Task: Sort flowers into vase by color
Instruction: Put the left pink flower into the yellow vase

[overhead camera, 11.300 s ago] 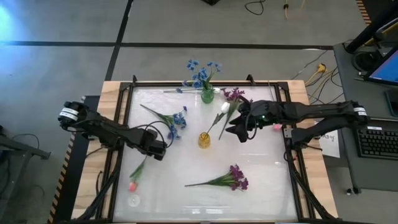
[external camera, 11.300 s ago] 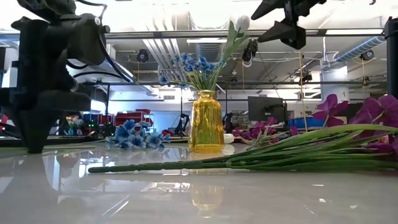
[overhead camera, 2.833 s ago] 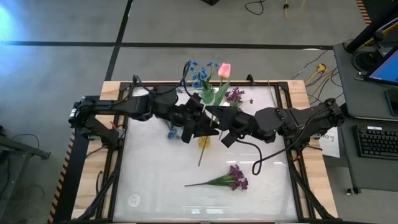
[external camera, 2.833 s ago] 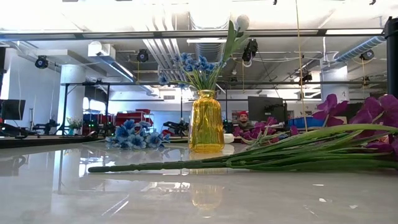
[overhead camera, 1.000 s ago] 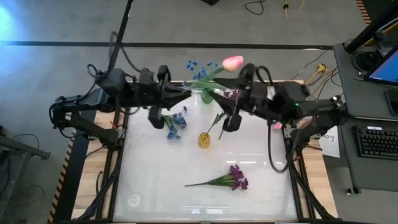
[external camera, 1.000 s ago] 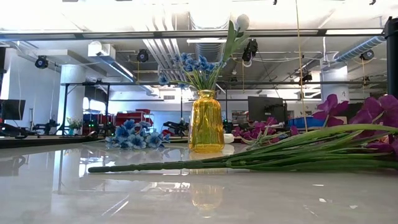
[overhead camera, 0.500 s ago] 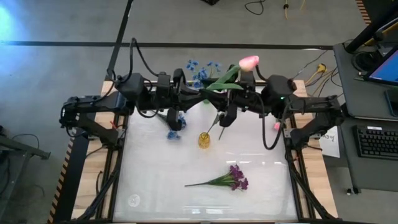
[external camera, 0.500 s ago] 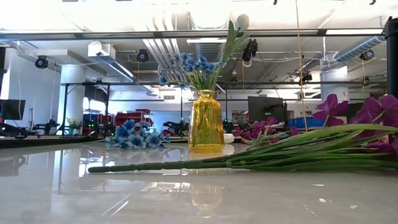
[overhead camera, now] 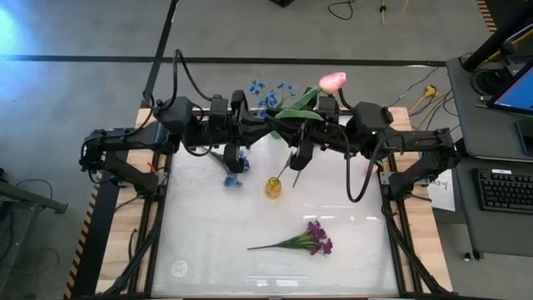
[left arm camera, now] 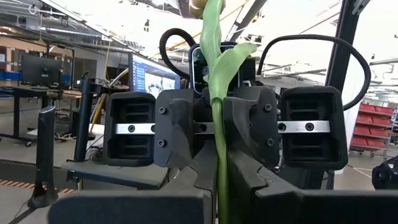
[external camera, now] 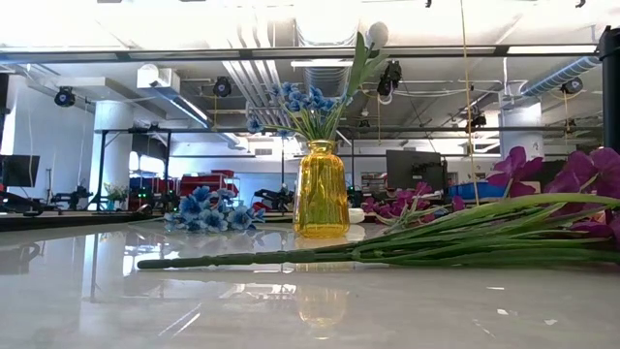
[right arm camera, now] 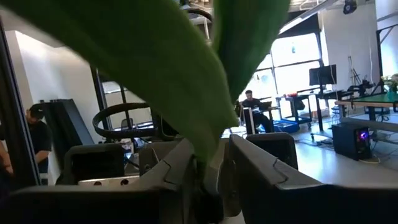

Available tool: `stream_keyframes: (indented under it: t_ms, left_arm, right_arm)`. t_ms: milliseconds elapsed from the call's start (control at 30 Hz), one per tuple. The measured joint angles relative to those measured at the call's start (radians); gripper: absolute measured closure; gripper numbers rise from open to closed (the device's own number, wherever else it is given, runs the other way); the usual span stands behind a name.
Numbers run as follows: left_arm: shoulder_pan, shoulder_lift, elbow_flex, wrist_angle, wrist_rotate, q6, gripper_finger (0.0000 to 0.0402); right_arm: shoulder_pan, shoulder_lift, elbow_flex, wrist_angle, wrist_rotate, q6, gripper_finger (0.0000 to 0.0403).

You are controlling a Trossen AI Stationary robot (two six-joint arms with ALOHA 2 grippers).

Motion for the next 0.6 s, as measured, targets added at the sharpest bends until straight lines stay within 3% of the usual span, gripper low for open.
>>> stream_keyframes:
  t_ms: [333, 600]
  left_arm:
    - [0.0, -0.006, 0.0, -0.041, -0.015, -0.044, 0.0394]
    - [-0.002, -0.055, 0.0, -0.237, -0.008, -0.104, 0.0292]
  right_arm:
    - [-0.002, -0.004, 0.0, -0.013, 0.003, -0.04, 0.0386]
    - [-0.004, -0.068, 0.011, -0.123, 0.017, -0.038, 0.039]
